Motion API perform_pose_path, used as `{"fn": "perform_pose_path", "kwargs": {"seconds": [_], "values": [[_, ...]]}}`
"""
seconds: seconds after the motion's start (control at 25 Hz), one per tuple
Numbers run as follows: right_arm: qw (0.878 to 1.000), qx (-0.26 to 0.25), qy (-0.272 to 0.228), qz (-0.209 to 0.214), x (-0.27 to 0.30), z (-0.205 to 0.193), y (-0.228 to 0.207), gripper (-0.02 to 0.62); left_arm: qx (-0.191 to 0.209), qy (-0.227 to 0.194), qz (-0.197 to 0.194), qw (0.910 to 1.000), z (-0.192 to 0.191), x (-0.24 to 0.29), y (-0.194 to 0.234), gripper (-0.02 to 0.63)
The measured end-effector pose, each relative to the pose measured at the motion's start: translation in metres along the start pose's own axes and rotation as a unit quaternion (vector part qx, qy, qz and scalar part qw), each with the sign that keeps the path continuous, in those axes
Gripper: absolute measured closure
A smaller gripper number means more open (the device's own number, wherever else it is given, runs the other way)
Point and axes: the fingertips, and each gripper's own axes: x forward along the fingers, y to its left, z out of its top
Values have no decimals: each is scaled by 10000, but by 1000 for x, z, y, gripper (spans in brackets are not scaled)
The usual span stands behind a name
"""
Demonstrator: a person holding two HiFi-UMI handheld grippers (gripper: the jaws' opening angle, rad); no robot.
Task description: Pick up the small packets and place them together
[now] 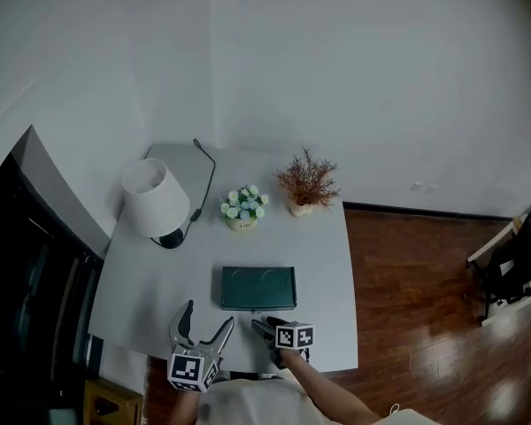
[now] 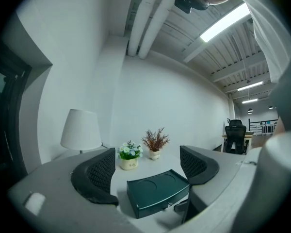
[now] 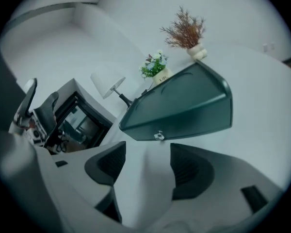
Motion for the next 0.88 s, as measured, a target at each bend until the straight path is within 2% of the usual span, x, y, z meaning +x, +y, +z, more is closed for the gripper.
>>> {"fn": "perform_pose_path", "kwargs": {"seconds": [0.12, 0.2, 0.28, 0.32, 0.4, 0.48, 0.56, 0.68, 0.88], "values": [[9983, 579, -80, 66, 15, 7, -6, 313, -22, -14, 62, 10000, 0, -6, 8, 207], [9973, 723, -81, 20, 21, 10, -10, 314, -17, 1, 105, 9999, 0, -11, 13, 207], [9970, 772, -44, 2, 26, 13, -13, 434, -27, 7, 167, 9999, 0, -17, 18, 207], [9968, 794, -38, -9, 28, 15, -16, 434, -23, 15, 184, 9998, 0, -19, 20, 207], [9969, 784, 21, -90, 31, 17, -22, 436, -15, 44, 199, 9998, -2, -22, 23, 207], [9975, 674, 139, -166, 31, 16, -27, 501, -24, 68, 209, 9998, -5, -25, 25, 207], [9984, 505, 195, -164, 31, 15, -25, 526, -39, 72, 214, 9997, -6, -27, 27, 207], [9985, 426, 239, -239, 29, 11, -22, 529, -50, 68, 175, 9998, -5, -27, 29, 207], [9975, 417, 527, -213, 15, -23, -10, 529, -56, 64, 44, 10000, -6, -23, 25, 207]]}}
